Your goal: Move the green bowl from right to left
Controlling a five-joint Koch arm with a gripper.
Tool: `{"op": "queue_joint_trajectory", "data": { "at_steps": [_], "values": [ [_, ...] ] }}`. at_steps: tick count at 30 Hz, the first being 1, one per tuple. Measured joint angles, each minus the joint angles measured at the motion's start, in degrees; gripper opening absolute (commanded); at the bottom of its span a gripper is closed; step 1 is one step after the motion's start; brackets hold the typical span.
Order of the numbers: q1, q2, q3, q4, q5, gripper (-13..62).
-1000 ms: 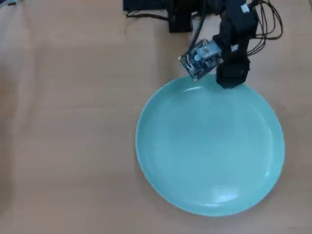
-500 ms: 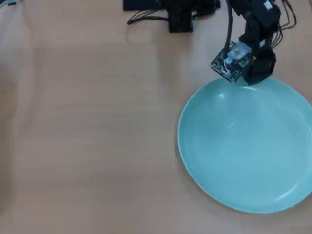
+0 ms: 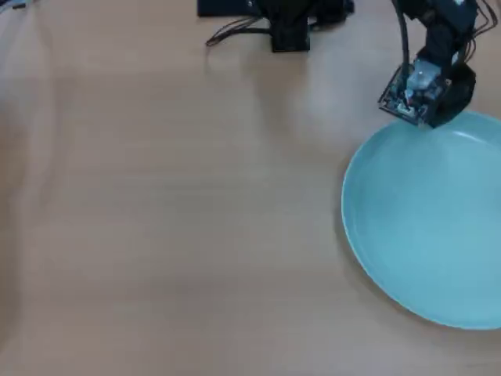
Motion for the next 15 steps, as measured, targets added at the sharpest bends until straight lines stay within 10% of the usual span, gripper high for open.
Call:
{"op": "queue_joint_trajectory", "data": {
  "at_steps": [15],
  "values": [
    [-8.0,-1.8,-1.0,-0.6,0.0,-7.6]
  ]
}}
